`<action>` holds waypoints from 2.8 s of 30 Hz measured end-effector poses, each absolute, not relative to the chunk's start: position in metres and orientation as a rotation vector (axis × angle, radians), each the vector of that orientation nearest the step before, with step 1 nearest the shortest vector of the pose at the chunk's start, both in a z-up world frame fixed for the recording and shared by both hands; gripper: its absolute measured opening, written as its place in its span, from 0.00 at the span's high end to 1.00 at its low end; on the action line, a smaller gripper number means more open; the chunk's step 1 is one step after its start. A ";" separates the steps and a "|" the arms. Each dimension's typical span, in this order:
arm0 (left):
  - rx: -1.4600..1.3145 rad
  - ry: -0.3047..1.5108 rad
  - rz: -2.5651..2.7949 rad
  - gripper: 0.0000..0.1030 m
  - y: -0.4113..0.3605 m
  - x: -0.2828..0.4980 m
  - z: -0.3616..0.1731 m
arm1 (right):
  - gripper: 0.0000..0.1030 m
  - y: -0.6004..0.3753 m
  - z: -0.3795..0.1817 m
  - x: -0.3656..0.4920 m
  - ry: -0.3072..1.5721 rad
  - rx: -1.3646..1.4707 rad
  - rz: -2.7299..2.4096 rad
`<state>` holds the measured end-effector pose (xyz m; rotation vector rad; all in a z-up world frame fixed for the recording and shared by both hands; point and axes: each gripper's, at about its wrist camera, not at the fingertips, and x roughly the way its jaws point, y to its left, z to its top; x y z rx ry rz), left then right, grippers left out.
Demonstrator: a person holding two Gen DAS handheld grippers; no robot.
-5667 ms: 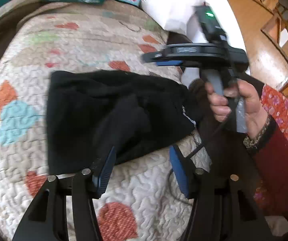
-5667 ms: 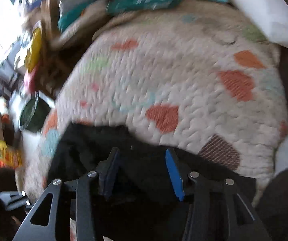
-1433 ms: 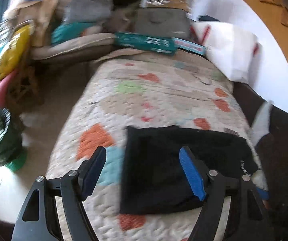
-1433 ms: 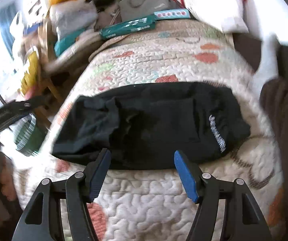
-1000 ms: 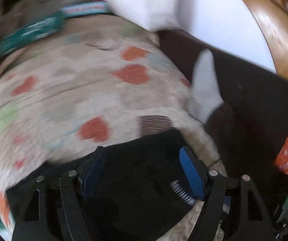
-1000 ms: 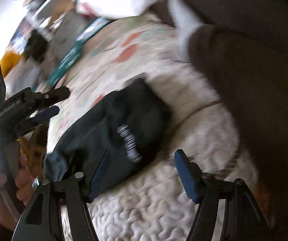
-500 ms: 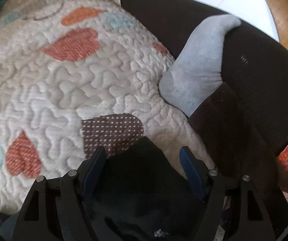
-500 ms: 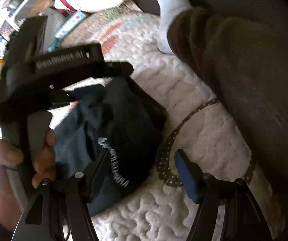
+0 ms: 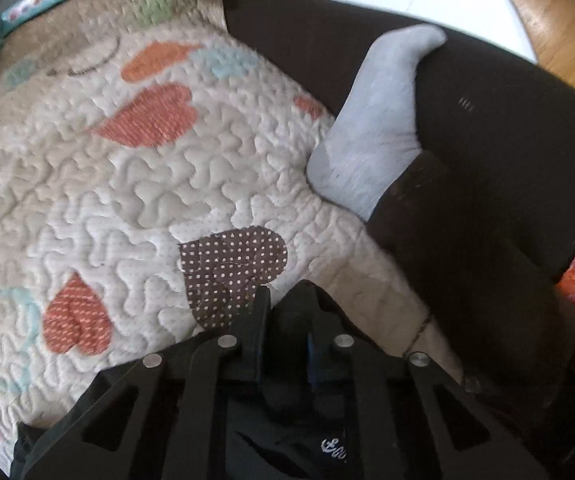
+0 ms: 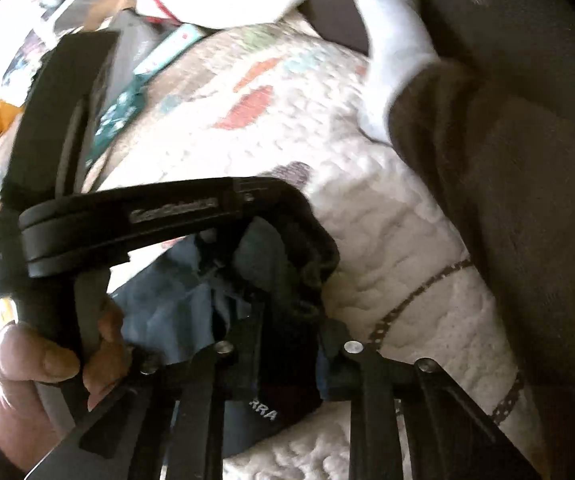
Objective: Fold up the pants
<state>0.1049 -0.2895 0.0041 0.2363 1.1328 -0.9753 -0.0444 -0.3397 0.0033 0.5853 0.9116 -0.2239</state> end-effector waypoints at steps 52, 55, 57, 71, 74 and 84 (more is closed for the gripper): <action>-0.509 0.994 -0.354 0.80 0.127 0.105 0.013 | 0.30 -0.022 0.008 -0.013 1.050 -0.165 0.558; -0.513 0.984 -0.328 0.78 0.131 0.097 0.017 | 0.30 -0.030 0.023 -0.029 1.029 -0.172 0.623; -0.533 0.979 -0.338 0.78 0.131 0.089 0.018 | 0.30 -0.048 0.036 -0.032 1.016 -0.129 0.623; -0.344 1.126 -0.268 0.50 0.066 0.094 -0.028 | 0.30 -0.176 0.016 0.005 1.065 0.081 0.196; -0.379 1.136 -0.228 0.26 0.077 0.100 -0.037 | 0.27 -0.187 0.000 0.004 1.077 0.122 0.182; -0.504 1.028 -0.272 0.25 0.100 0.067 0.001 | 0.19 -0.235 0.007 -0.003 1.040 0.382 0.186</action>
